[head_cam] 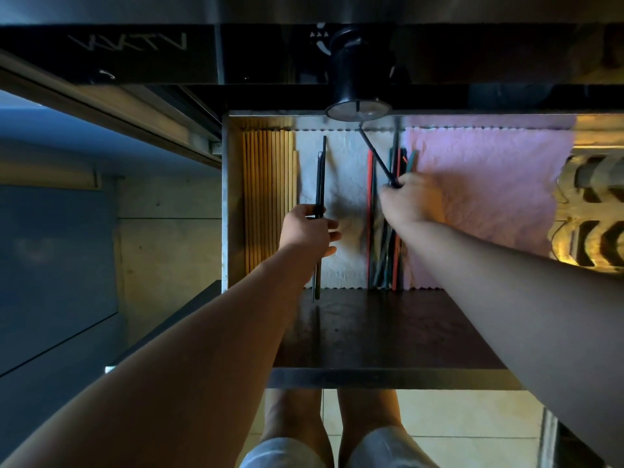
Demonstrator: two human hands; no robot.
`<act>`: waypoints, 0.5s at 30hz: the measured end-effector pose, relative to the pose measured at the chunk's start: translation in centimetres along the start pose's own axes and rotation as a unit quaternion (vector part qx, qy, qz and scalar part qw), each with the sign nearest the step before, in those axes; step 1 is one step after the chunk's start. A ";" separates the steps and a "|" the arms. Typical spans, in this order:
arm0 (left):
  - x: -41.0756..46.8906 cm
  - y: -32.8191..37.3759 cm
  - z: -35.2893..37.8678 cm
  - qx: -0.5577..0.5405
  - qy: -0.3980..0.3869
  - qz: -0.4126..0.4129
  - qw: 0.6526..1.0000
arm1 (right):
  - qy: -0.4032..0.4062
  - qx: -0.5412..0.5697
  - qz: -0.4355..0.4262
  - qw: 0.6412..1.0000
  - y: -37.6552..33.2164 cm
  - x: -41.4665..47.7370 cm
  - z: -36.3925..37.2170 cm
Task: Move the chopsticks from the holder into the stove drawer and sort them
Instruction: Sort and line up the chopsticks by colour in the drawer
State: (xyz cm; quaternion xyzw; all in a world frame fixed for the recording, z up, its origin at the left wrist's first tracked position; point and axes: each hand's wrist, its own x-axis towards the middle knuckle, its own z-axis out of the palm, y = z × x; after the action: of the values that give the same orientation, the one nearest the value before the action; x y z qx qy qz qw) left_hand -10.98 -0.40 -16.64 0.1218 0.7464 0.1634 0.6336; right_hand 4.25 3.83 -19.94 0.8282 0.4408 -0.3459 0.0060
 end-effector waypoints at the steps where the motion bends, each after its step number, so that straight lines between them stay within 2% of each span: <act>1: -0.1 0.0 0.1 -0.004 0.000 0.000 1.000 | 0.001 0.006 -0.002 1.000 0.3 0.1 -0.3; 5: -0.4 0.1 0.3 -0.018 0.010 0.003 1.000 | -0.016 0.038 -0.020 0.999 1.0 0.2 -1.5; 12: -0.2 -0.1 0.3 0.017 0.035 0.008 0.999 | -0.059 -0.054 -0.135 0.988 0.3 -1.8 -2.6; 15: 0.3 -0.3 0.1 0.040 0.052 0.008 0.998 | -0.068 -0.045 -0.126 0.989 -0.6 -2.1 -1.5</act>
State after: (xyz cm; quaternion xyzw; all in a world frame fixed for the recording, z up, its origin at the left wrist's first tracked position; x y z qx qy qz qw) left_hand -10.92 -0.56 -17.02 0.1442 0.7831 0.1449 0.5874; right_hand 3.87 3.09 -17.42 0.7396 0.5553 -0.3791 0.0300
